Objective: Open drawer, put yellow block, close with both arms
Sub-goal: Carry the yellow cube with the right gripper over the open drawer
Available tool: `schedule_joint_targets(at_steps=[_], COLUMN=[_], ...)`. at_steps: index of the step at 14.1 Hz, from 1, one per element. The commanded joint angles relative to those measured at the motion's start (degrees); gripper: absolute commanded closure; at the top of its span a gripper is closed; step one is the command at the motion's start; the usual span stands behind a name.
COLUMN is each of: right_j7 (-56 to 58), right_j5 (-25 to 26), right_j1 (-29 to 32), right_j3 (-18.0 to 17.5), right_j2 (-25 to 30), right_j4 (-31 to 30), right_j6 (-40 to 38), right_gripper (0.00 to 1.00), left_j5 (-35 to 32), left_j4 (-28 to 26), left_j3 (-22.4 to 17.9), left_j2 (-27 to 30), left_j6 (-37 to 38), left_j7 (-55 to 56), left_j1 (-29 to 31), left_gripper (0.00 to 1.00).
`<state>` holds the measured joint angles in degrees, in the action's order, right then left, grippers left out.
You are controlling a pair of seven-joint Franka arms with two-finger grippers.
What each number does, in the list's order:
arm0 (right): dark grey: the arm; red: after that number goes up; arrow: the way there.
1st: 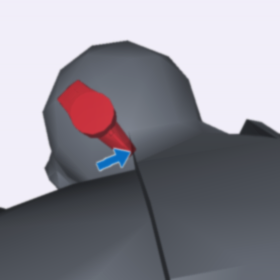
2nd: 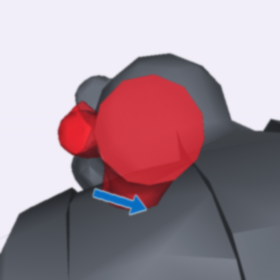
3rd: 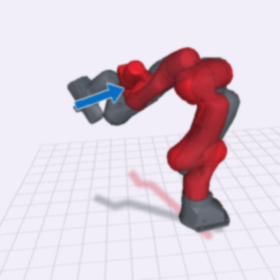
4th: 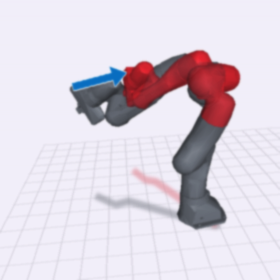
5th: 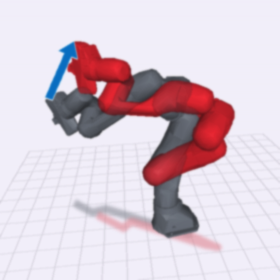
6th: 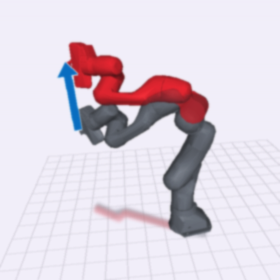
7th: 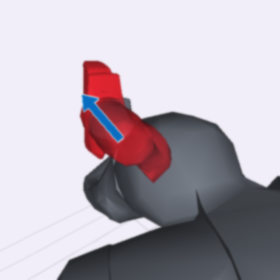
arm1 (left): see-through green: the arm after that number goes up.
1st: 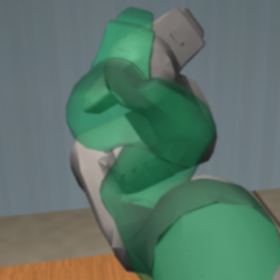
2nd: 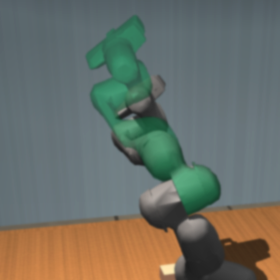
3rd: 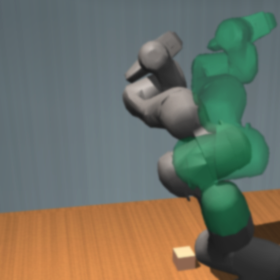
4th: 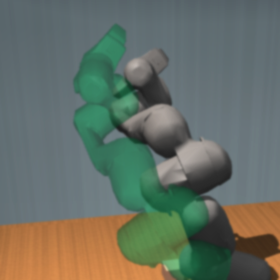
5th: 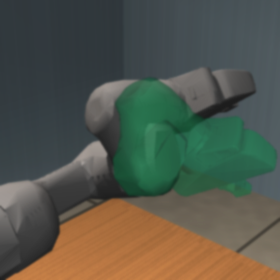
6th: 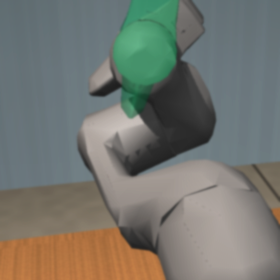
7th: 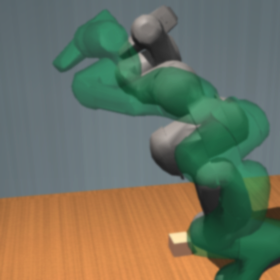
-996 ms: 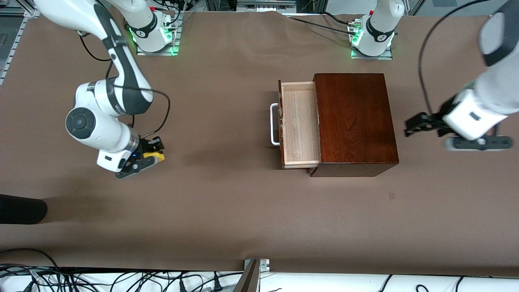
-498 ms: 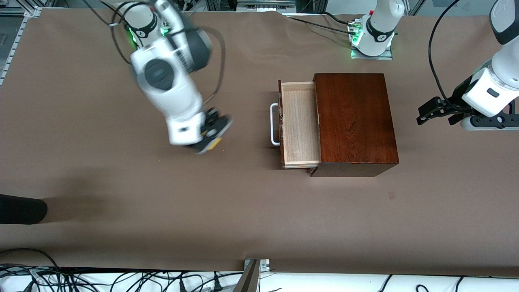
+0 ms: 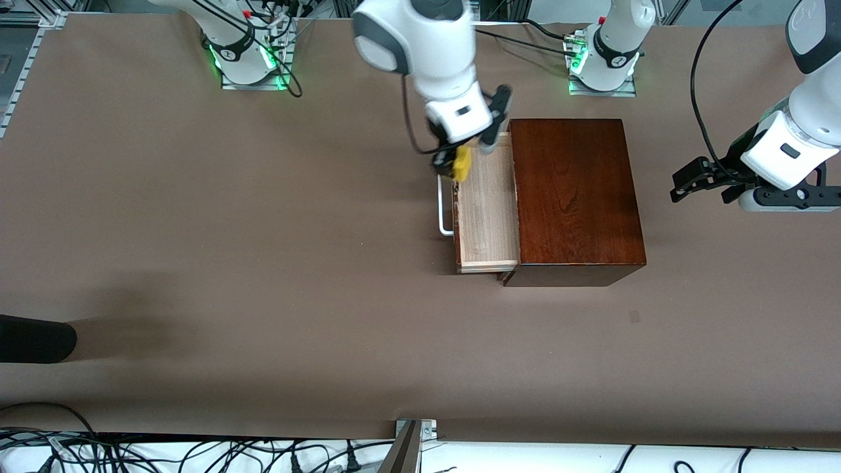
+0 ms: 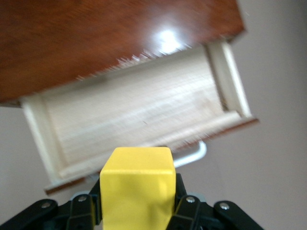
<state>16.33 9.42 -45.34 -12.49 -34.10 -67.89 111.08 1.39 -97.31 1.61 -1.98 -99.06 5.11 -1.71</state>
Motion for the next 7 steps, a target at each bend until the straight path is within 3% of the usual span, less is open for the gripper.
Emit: schedule_joint_targets(at_steps=[1, 4, 7], right_j7=[3.0, 8.9, 14.8], right_j5=[1.4, 1.9, 5.9], right_j1=[-2.2, -3.6, -5.1], right_j3=[0.5, 0.5, 0.6], right_j2=[-3.5, -5.9, -7.2], right_j4=[3.9, 4.8, 5.3], right_j6=[0.1, 1.9, 2.0], right_gripper=[1.0, 1.0, 1.0], left_j5=[0.0, 0.0, -0.1], left_j4=[-0.3, -0.3, -0.3], left_j3=[0.3, 0.4, 0.5], left_j2=[1.0, 0.9, 0.9], left_j6=[-0.6, -0.6, -0.8], left_j7=[-1.0, -1.0, -1.3], left_j1=[0.0, -0.2, -0.4], left_gripper=[0.0, 0.0, 0.0])
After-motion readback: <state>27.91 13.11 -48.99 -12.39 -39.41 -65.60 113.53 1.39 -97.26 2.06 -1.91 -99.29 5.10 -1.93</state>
